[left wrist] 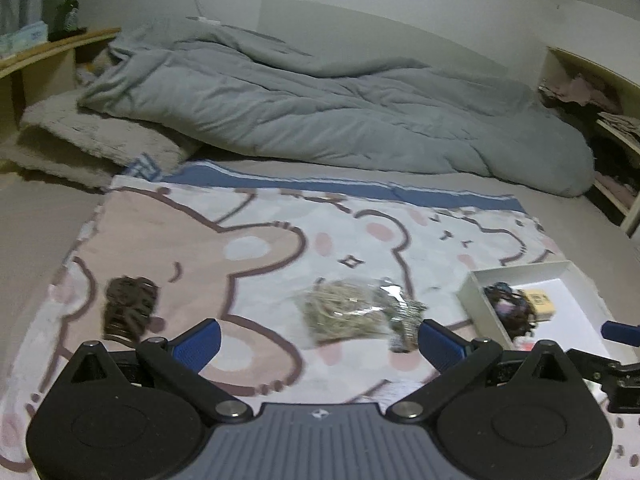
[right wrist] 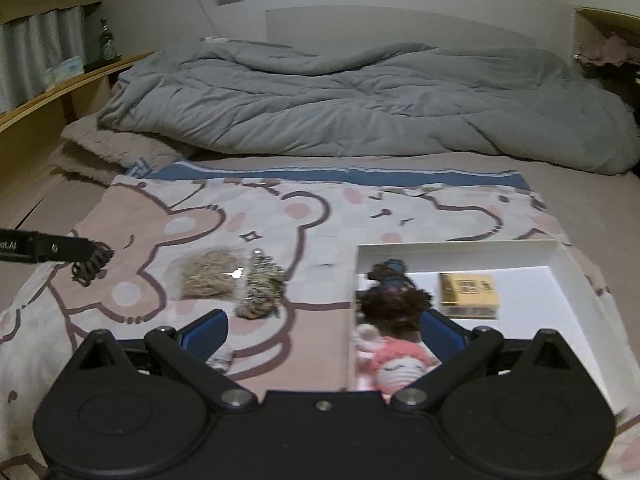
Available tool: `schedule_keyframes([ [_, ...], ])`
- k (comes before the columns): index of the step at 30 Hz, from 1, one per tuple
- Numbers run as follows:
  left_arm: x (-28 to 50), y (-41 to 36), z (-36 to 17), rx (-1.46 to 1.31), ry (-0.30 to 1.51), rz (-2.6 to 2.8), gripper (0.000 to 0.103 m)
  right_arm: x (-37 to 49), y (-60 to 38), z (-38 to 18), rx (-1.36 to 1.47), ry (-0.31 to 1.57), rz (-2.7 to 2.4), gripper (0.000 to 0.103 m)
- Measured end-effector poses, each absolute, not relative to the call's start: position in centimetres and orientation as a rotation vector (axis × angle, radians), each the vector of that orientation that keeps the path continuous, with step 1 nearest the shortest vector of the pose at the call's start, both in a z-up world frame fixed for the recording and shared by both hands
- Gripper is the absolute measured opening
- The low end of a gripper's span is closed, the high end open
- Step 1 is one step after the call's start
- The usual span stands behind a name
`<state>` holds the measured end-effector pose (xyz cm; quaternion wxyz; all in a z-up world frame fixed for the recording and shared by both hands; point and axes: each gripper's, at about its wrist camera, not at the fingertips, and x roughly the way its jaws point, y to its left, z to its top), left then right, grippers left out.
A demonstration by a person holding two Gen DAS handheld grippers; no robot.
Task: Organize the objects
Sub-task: 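Move left tool toward the dark claw clip while right tool approaches the white lace bundle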
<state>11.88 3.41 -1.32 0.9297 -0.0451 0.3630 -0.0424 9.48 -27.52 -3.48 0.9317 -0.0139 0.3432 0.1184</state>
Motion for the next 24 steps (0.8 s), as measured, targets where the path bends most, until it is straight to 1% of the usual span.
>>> schedule_keyframes([
  [12, 12.4, 9.0, -2.0, -0.094, 0.732, -0.002, 0.103, 10.3, -22.6, -4.9, -0.049, 0.716, 0.327, 0.103],
  [24, 13.4, 13.3, -4.2, -0.09, 0.775, 0.089, 0.103, 11.2, -19.0, -7.0, -0.083, 0.714, 0.343, 0.103],
])
